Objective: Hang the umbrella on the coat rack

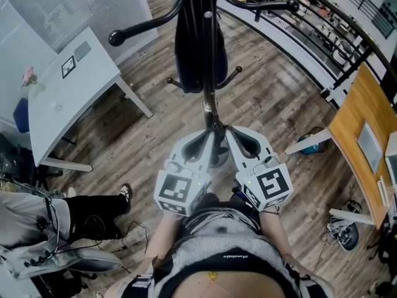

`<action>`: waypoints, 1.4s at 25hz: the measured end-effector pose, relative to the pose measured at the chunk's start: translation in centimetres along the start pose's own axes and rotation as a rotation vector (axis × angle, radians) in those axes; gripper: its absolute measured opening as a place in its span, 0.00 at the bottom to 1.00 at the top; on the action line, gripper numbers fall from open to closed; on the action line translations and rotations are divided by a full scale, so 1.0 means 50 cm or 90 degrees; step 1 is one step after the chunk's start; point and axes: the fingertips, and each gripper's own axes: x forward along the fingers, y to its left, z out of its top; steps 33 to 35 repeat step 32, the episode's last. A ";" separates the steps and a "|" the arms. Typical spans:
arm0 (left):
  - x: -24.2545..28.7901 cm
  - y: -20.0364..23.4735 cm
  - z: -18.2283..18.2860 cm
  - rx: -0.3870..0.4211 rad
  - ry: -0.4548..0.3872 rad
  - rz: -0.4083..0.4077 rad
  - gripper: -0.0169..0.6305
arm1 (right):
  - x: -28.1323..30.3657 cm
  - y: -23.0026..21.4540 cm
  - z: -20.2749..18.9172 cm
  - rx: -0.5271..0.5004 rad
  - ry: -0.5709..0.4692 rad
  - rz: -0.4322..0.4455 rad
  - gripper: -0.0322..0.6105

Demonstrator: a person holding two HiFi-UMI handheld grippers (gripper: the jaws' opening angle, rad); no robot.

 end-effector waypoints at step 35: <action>-0.005 0.012 -0.006 -0.012 0.003 -0.001 0.04 | 0.004 -0.017 -0.019 -0.012 0.028 -0.018 0.05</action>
